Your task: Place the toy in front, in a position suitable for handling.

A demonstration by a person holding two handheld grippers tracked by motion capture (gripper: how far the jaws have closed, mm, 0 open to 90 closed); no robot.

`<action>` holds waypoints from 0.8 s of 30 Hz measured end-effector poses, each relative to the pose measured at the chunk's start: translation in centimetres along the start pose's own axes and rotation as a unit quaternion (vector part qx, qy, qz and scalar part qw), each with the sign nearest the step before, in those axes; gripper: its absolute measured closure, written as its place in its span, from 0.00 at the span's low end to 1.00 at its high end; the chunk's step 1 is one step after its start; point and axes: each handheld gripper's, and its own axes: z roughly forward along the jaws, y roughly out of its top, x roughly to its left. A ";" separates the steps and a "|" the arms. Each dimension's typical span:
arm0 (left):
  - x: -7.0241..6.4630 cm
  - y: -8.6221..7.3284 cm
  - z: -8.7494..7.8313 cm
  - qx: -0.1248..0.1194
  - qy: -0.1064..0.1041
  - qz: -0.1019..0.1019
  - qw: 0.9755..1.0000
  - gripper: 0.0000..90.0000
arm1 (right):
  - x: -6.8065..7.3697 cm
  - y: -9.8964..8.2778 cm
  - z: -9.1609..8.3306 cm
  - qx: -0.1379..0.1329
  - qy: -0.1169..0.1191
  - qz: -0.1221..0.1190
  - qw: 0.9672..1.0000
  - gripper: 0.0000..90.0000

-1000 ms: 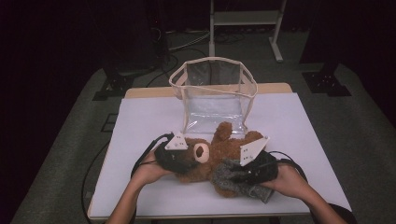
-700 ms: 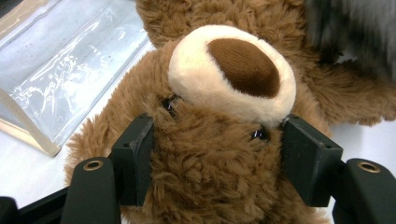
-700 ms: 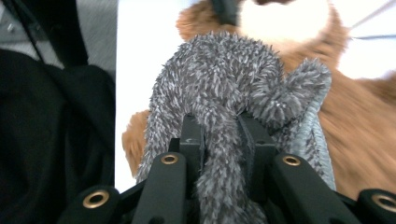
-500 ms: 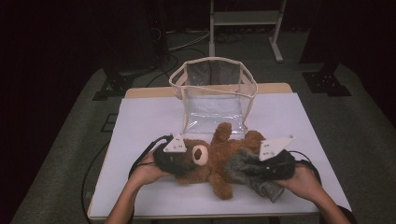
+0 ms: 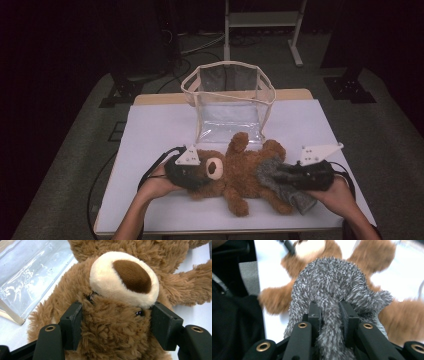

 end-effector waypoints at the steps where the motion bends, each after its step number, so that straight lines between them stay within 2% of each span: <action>1: 0.0 0.0 -0.1 0.003 -0.001 0.005 1.000 0.37 | -0.7 1.3 1.0 -0.008 0.002 -0.003 1.000 0.81; 2: -0.1 -0.1 -0.1 0.004 -0.001 0.006 1.000 0.37 | -0.7 1.3 1.0 -0.008 0.002 -0.003 1.000 0.81; 4: -0.3 -0.2 -0.3 0.007 0.000 0.011 1.000 0.36 | -1.3 2.6 2.8 -0.008 0.013 -0.009 1.000 0.81; 7: -0.3 0.0 -0.8 0.007 0.010 0.014 1.000 0.31 | -1.4 2.6 3.9 -0.001 0.010 -0.010 1.000 0.81; 12: -0.3 0.7 -1.4 -0.007 0.007 0.014 1.000 0.29 | -1.4 1.4 3.4 -0.004 0.014 0.001 1.000 0.81; 13: -0.5 0.9 -1.2 -0.003 0.004 0.022 1.000 0.30 | -1.1 0.8 3.2 -0.004 0.020 0.004 1.000 0.81; 16: -0.7 0.8 -0.9 -0.002 -0.003 0.025 1.000 0.35 | -1.0 0.8 3.0 0.001 0.027 0.006 1.000 0.81; 18: -0.8 0.7 -0.8 0.009 -0.006 0.031 0.999 0.36 | -0.9 1.5 3.0 0.011 0.028 -0.003 1.000 0.81; 21: -1.0 0.6 -0.8 0.015 -0.012 0.039 0.999 0.38 | -0.9 4.3 4.1 0.022 0.034 -0.035 0.999 0.81; 22: -1.0 0.6 -0.8 0.015 -0.012 0.039 0.999 0.38 | -0.9 4.3 4.1 0.022 0.034 -0.035 0.999 0.81; 23: -1.1 0.5 -0.8 0.020 -0.013 0.044 0.999 0.39 | -1.1 5.7 5.3 0.027 0.043 -0.047 0.998 0.81; 24: -1.1 0.5 -0.9 0.021 -0.014 0.044 0.999 0.39 | -1.3 6.3 5.9 0.031 0.046 -0.050 0.997 0.81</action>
